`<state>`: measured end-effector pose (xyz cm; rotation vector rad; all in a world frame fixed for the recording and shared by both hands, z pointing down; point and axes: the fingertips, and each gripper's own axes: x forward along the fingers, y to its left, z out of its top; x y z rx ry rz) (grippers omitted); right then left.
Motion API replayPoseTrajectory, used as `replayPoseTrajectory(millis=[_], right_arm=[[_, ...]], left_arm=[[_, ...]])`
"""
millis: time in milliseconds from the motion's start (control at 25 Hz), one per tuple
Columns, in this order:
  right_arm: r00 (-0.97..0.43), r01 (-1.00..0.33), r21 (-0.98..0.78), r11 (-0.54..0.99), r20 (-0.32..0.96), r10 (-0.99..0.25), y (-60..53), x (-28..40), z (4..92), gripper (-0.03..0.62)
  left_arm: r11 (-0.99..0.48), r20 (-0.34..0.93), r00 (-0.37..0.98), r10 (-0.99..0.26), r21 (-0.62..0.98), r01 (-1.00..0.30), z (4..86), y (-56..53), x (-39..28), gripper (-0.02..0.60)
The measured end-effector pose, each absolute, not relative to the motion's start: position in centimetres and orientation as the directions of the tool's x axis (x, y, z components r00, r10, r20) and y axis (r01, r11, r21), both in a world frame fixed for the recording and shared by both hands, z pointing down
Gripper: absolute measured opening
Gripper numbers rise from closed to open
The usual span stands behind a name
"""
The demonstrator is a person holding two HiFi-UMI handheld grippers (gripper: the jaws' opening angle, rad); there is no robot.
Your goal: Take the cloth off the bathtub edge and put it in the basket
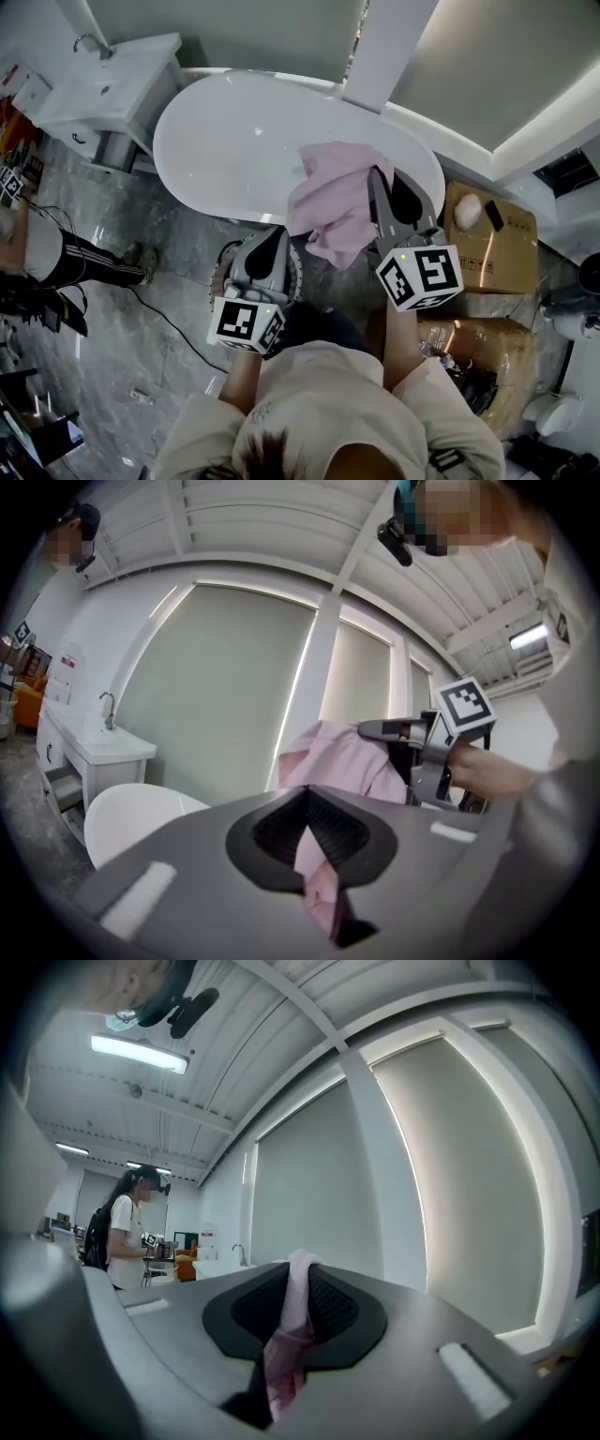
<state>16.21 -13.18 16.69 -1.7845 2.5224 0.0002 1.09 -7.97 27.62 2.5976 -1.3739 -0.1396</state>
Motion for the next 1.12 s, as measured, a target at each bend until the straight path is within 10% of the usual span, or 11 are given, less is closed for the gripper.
replayPoseTrajectory(millis=[1120], right_arm=[[-0.392, -0.918, 0.035, 0.396, -0.243, -0.887, -1.8, 11.9, 0.1, 0.041]], left_arm=[[-0.522, -0.025, 0.524, -0.851, 0.145, -0.841, 23.1, 5.1, -2.4, 0.002]])
